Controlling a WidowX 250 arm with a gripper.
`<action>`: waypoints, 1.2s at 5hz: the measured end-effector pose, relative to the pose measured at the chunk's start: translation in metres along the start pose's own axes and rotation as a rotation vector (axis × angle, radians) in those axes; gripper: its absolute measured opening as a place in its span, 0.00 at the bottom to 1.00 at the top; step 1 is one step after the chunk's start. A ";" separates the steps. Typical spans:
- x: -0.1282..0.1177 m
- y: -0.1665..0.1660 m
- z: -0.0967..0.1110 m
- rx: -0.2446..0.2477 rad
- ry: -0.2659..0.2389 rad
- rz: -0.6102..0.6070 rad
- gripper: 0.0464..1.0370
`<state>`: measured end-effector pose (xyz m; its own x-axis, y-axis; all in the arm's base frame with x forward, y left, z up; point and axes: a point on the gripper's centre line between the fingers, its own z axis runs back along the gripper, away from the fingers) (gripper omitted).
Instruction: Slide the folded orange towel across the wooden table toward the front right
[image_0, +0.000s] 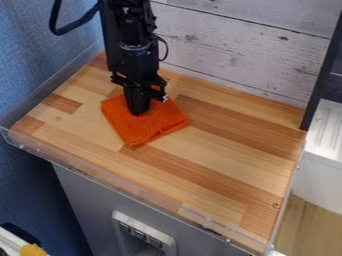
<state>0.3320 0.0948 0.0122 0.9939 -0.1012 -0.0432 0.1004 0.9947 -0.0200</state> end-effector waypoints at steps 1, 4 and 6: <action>0.003 0.001 -0.001 0.009 -0.019 0.005 0.02; -0.009 -0.048 -0.003 0.016 -0.024 0.050 0.02; -0.019 -0.077 -0.005 0.033 -0.047 0.088 0.02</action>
<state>0.3053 0.0202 0.0099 0.9999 -0.0134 0.0036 0.0134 0.9998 0.0151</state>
